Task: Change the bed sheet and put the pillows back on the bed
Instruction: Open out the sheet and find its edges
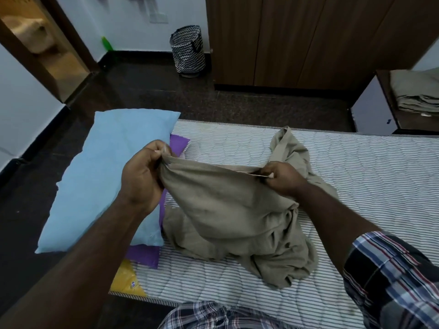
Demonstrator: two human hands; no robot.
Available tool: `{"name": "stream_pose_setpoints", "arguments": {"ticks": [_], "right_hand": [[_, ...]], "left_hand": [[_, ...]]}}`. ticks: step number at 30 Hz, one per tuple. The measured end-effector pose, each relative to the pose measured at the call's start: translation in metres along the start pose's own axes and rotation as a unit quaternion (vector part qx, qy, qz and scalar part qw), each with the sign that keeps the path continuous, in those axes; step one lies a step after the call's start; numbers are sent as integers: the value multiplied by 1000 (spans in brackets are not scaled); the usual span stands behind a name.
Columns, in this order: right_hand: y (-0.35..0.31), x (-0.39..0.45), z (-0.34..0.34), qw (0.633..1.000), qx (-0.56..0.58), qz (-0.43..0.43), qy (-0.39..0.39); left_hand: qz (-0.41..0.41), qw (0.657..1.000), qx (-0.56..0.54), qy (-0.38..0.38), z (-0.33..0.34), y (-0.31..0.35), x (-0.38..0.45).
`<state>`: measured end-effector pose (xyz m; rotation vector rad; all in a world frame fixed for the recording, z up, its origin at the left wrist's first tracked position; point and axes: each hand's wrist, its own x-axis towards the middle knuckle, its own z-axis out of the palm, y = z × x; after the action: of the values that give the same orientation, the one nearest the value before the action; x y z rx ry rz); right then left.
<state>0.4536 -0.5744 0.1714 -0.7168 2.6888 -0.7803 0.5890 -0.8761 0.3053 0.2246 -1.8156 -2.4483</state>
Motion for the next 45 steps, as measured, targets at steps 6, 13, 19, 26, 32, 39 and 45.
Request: {"name": "stream_pose_setpoints", "arguments": {"ticks": [6, 13, 19, 26, 32, 39, 45], "right_hand": [[18, -19, -54, 987, -74, 68, 125], [-32, -31, -251, 904, -184, 62, 381], [-75, -62, -243, 859, -268, 72, 430], [-83, -72, -260, 811, -192, 74, 547], [-86, -69, -165, 924, -228, 149, 267], [-100, -90, -255, 782, -158, 31, 602], [-76, -100, -169, 950, 6, 144, 276]], "left_hand": [[-67, 985, -23, 159, -18, -16, 63], [140, 965, 169, 145, 83, 79, 181], [264, 906, 292, 154, 127, 109, 203], [243, 884, 365, 164, 101, 106, 197], [245, 895, 322, 188, 91, 111, 180], [240, 901, 331, 142, 89, 92, 179], [161, 928, 246, 230, 76, 84, 184]]}}
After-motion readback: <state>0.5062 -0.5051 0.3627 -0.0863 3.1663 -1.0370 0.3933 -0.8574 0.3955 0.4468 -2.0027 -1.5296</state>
